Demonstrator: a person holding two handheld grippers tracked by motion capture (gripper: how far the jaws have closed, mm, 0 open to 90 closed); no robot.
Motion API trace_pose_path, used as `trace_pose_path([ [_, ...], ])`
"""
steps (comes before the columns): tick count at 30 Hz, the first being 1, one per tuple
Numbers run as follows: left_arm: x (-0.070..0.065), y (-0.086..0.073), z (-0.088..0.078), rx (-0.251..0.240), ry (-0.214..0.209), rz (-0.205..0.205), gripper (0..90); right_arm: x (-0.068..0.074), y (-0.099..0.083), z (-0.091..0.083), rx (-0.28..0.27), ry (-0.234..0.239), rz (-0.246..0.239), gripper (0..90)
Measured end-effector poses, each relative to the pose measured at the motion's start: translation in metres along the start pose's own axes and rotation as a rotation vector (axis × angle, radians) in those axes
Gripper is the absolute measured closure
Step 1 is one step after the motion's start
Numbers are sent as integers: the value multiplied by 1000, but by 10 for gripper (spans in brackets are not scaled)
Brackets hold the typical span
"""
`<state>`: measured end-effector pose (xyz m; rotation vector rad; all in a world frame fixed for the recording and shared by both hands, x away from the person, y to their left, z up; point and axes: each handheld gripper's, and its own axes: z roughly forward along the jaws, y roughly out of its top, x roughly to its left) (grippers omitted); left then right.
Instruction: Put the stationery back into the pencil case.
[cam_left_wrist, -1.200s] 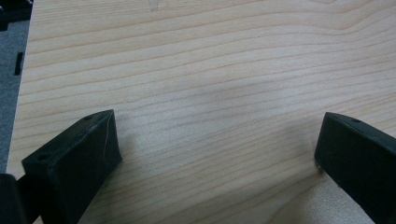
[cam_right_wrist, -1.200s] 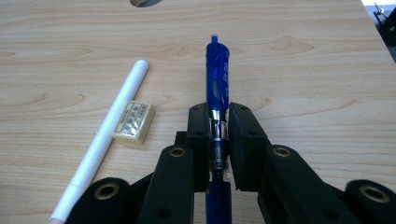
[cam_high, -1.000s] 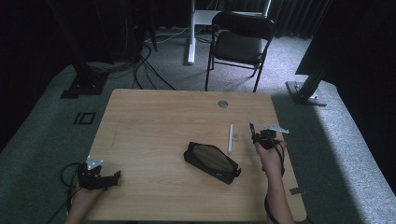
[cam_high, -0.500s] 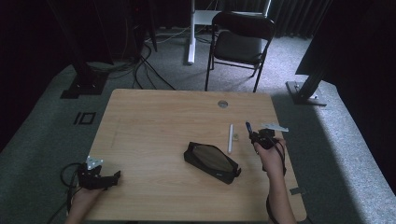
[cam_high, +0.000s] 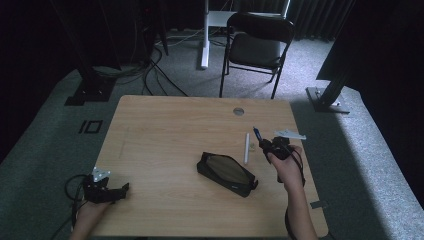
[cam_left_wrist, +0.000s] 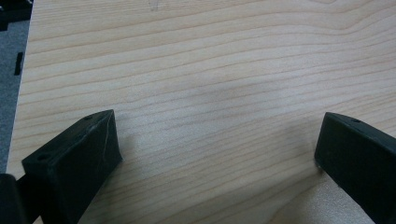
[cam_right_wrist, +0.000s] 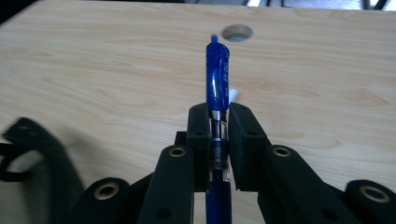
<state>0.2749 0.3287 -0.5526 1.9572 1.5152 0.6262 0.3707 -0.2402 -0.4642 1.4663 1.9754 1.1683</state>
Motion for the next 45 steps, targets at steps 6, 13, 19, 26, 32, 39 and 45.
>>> trace_pose_path([
  [6, 0, 0, 0, 0, 0, 0, 3, 12, 6, -6, -8, 45, -34, 795],
  [13, 0, 0, 0, 0, 0, 0, 2, 26, 11, -13, -22, 110, -71, 795],
  [19, 0, 0, 0, 0, 0, 0, 2, 40, 16, -22, -42, 172, -107, 795],
  [26, 0, 0, 0, 0, 0, 0, 2, 54, 19, -26, -36, 239, -144, 795],
  [32, 0, 0, 0, 0, 0, 1, 2, 63, 19, -26, -22, 289, -165, 795],
  [39, 0, 0, 0, 0, 0, 1, 3, 70, 17, -22, 1, 333, -181, 796],
  [45, 0, 0, 0, 0, 0, 1, 3, 76, 14, -20, 33, 374, -205, 795],
])
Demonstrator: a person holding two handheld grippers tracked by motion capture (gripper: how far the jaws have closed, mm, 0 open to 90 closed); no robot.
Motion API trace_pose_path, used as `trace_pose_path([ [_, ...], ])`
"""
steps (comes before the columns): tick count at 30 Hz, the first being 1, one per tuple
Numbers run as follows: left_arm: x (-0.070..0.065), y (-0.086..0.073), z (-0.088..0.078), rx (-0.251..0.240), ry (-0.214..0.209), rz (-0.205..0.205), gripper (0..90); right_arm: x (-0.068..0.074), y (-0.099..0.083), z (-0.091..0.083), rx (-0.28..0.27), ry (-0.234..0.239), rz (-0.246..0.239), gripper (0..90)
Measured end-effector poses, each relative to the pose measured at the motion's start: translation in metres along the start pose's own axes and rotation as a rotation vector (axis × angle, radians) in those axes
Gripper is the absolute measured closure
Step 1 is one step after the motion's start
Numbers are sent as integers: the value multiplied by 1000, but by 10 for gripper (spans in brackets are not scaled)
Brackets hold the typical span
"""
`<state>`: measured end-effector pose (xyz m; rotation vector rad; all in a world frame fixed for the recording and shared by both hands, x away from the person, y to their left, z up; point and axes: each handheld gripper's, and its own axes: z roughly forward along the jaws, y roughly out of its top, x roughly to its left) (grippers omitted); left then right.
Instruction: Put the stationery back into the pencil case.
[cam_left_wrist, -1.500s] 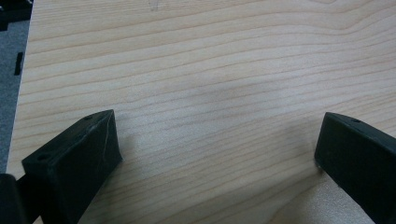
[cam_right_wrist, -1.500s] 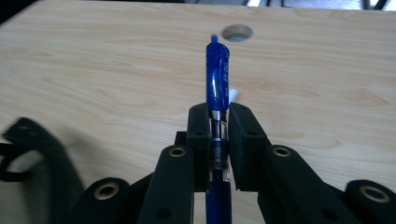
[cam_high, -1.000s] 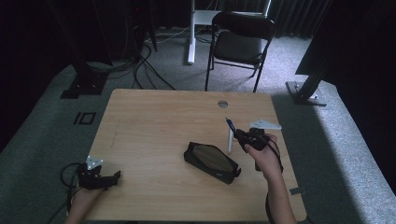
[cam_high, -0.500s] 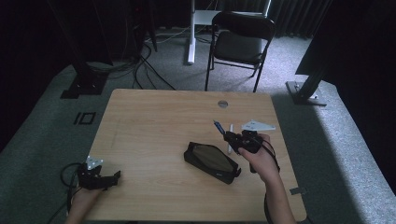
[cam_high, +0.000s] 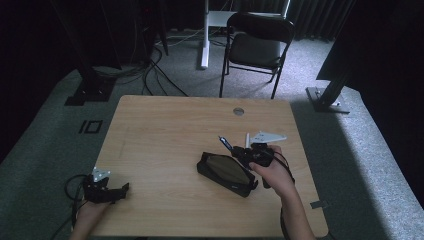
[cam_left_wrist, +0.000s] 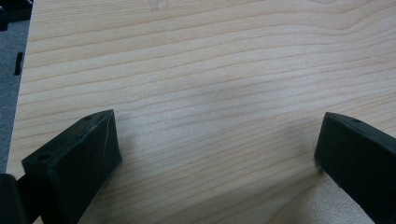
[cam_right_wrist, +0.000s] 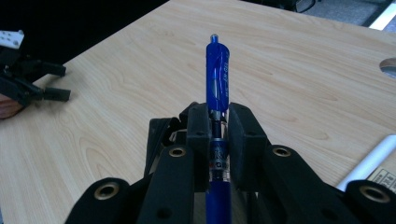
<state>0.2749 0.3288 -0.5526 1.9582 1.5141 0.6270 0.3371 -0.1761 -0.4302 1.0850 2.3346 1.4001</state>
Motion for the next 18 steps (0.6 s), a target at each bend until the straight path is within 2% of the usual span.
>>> trace_pose_path([
  [6, 0, 0, 0, 0, 0, -1, 3, 4, -1, 5, 28, 31, -57, 795],
  [9, 0, 0, 0, 0, 0, -2, 3, 4, -3, 8, 8, 95, -89, 795],
  [14, 0, 0, 0, 0, 0, -1, 3, 2, -9, 16, 42, 117, -161, 795],
  [18, 0, 0, 0, 0, 0, -1, 3, 0, -14, 22, 86, 136, -184, 795],
])
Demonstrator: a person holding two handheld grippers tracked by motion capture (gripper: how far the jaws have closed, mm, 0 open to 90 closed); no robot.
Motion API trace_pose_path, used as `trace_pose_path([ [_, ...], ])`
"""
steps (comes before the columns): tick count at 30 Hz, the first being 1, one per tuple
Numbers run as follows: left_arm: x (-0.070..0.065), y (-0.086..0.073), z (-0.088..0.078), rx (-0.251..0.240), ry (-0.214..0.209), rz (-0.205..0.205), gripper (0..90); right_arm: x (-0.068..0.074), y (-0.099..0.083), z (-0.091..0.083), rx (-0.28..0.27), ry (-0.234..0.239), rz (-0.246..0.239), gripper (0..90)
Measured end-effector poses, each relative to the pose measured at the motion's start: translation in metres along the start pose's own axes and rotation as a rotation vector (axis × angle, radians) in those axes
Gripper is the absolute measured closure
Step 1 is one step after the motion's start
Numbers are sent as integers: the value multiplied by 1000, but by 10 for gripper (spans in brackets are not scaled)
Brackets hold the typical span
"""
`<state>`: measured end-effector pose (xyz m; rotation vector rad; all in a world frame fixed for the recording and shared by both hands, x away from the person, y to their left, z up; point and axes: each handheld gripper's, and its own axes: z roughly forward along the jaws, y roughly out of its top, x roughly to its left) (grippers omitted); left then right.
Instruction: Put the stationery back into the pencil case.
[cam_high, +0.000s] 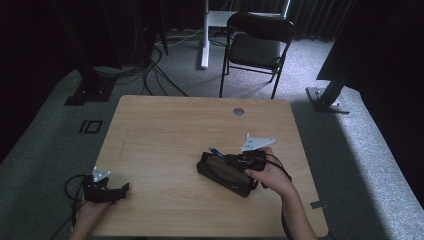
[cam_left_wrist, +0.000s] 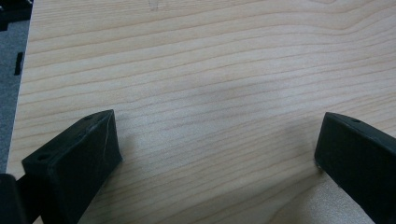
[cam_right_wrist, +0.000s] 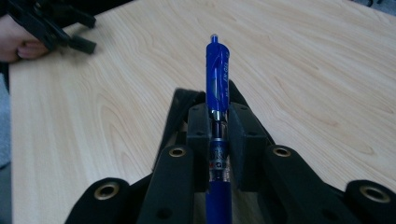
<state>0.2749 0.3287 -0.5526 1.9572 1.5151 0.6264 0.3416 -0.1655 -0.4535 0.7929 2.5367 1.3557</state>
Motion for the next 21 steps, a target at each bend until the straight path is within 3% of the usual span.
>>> trace_pose_path([
  [9, 0, 0, 0, 0, 0, 0, 2, -1, -4, 6, 62, 27, -17, 795],
  [14, 0, 0, 0, 0, 0, 0, 2, -4, -6, 10, 86, 54, -1, 795],
  [21, 0, 0, 0, 0, 0, 0, 2, -6, -7, 15, 111, 45, -2, 795],
])
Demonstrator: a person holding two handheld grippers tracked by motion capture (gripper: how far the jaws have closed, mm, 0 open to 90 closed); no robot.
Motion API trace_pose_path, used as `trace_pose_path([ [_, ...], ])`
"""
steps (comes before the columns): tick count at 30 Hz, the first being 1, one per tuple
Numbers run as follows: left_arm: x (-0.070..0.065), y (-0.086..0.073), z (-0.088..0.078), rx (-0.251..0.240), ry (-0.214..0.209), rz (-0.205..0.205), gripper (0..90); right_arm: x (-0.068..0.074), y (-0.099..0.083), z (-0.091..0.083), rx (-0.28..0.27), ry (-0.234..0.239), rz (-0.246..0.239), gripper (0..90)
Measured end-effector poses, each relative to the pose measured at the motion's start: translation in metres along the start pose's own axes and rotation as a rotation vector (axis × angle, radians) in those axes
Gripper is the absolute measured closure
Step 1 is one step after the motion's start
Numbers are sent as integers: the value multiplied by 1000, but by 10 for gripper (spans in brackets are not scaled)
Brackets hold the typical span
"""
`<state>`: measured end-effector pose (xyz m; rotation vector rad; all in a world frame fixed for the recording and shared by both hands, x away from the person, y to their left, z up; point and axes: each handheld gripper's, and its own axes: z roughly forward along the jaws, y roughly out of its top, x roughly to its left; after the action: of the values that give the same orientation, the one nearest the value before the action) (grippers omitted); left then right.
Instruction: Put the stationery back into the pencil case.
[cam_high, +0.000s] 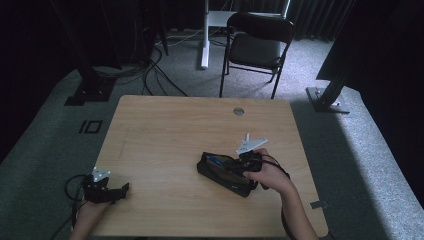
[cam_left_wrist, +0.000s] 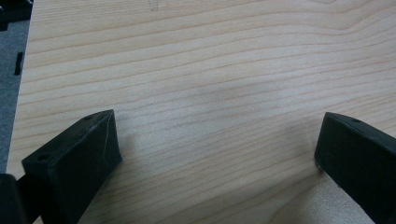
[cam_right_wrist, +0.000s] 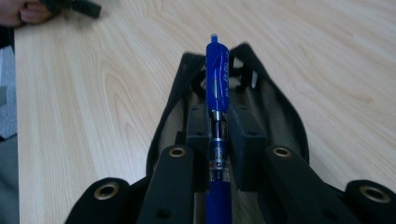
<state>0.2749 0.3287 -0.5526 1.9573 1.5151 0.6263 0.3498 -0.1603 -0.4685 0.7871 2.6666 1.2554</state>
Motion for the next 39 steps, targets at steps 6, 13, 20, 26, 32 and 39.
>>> trace_pose_path([
  [6, 0, 0, 0, 0, 0, 0, 3, -3, 0, 3, 30, 4, -3, 795],
  [13, 0, 0, 0, 0, 0, 0, 3, -4, 0, 7, 60, 3, -12, 794],
  [20, 0, 0, 0, 0, 0, 0, 3, -7, 2, 12, 87, -8, -15, 795],
  [26, 0, 0, 0, 0, 0, 0, 3, -6, 3, 16, 109, -13, -9, 795],
  [32, 0, 0, 0, 0, 0, 0, 3, -6, 6, 23, 134, -12, -16, 795],
  [39, 0, 0, 0, 0, 0, 0, 3, -3, 9, 30, 177, -16, -26, 795],
])
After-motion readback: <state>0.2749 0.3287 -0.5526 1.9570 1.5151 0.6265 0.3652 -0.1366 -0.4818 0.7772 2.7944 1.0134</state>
